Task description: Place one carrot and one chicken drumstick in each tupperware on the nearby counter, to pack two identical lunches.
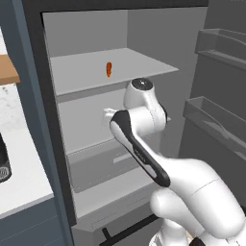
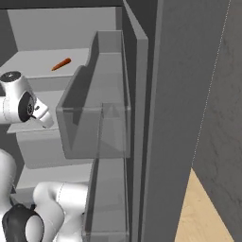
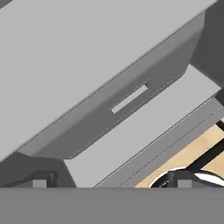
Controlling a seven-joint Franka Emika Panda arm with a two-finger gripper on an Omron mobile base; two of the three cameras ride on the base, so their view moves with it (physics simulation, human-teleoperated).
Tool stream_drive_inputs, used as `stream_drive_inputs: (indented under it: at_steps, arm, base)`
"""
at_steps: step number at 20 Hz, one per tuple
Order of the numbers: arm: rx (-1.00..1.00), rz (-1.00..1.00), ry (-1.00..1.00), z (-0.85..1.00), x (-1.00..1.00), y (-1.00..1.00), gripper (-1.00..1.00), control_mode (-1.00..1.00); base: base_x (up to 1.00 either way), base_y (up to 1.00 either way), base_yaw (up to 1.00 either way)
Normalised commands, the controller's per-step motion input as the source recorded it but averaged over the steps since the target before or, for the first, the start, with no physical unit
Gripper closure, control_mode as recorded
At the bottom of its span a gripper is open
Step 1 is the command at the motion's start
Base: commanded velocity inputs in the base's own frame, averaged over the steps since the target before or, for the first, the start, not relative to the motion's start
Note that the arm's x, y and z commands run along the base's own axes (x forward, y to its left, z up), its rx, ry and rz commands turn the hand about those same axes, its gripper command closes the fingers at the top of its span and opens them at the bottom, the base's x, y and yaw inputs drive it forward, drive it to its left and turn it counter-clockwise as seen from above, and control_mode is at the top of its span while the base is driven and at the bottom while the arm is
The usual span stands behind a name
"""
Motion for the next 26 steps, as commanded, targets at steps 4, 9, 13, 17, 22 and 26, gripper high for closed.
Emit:
stream_drive_inputs:
  at_steps: [4,9,13,17,22,26]
  arm:
    - [-0.11,0.14,-0.57,1.0,-0.15,-0.35,-1.0,-1.0]
    - [-0.19,0.19,-0.57,1.0,-0.33,-0.39,-1.0,-1.0]
    - [-0.09,0.17,-0.24,1.0,0.06,-0.11,-1.0,-1.0]
    - [-0.05,0.03,0.39,1.0,0.54,-0.01,-1.0,-1.0]
    - [-0.09,0.01,0.33,0.32,0.32,0.0,-1.0,-1.0]
    - [-0.11,0.0,0.01,-0.34,0.53,0.0,-1.0,-1.0]
  base:
    - [0.0,0.0,0.0]
    - [0.0,0.0,0.0]
    - [0.0,0.0,0.0]
    - [0.0,0.0,0.0]
    - [0.0,0.0,0.0]
    - [0.0,0.0,0.0]
